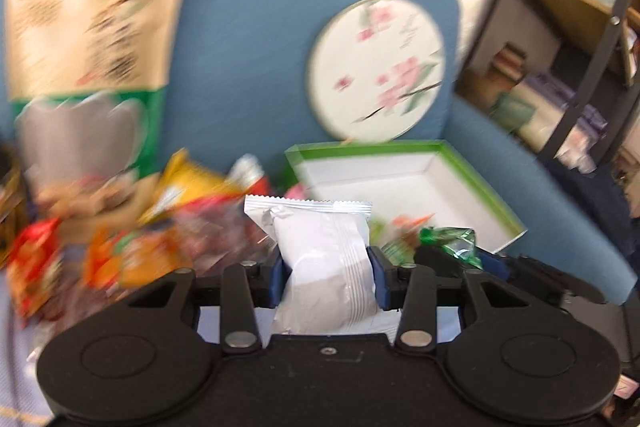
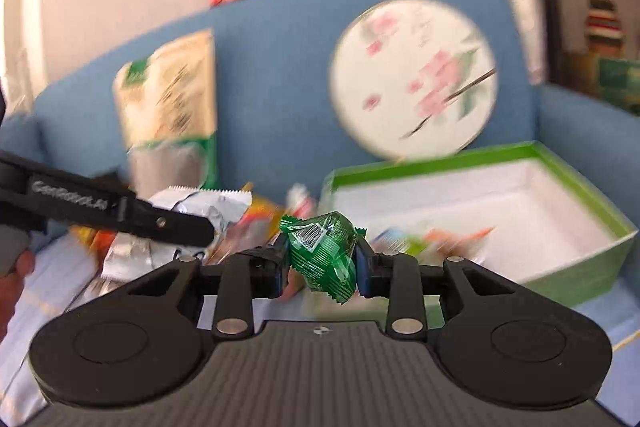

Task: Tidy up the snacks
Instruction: 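Lower both snacks into the green box and open both tools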

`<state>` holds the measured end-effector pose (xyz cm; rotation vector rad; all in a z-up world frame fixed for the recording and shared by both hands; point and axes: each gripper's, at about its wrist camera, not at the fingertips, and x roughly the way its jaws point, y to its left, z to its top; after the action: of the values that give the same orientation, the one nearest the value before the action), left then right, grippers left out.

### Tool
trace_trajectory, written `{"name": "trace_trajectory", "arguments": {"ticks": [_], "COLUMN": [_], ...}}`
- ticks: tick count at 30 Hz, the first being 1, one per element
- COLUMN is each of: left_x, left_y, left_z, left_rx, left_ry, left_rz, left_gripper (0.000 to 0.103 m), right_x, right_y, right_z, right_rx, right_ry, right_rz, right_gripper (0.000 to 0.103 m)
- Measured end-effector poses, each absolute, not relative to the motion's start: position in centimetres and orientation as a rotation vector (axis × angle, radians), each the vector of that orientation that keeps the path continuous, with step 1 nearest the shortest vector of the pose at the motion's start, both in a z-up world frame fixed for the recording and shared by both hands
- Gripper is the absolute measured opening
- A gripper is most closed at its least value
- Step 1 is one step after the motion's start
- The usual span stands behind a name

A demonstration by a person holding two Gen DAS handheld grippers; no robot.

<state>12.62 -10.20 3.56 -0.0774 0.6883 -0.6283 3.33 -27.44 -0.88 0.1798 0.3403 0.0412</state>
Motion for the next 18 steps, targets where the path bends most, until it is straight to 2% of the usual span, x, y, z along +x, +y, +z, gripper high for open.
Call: {"name": "trace_trajectory", "arguments": {"ticks": [6,12,18], "left_x": [15.5,19.4,22.1], "left_y": [-18.1,-23.6,-25.8], "left_z": [4.0,0.8,-1.5], "left_rx": [-0.065,-0.056,-0.029], "left_ry": [0.689,0.732,0.741], "left_rz": [-0.703,-0.698,-0.653], "left_gripper": [0.069,0.069,0.071], "right_x": [5.4,7.6,8.6], "right_y": [-33.5,-39.8,-40.3], "right_z": [-0.2,-4.3,-5.8], "right_rx": [0.081,0.169,0.138], "right_ry": [0.262,0.368,0.398], "right_rz": [-0.117,-0.233,-0.245], "right_gripper": [0.057,0.057,0.058]}}
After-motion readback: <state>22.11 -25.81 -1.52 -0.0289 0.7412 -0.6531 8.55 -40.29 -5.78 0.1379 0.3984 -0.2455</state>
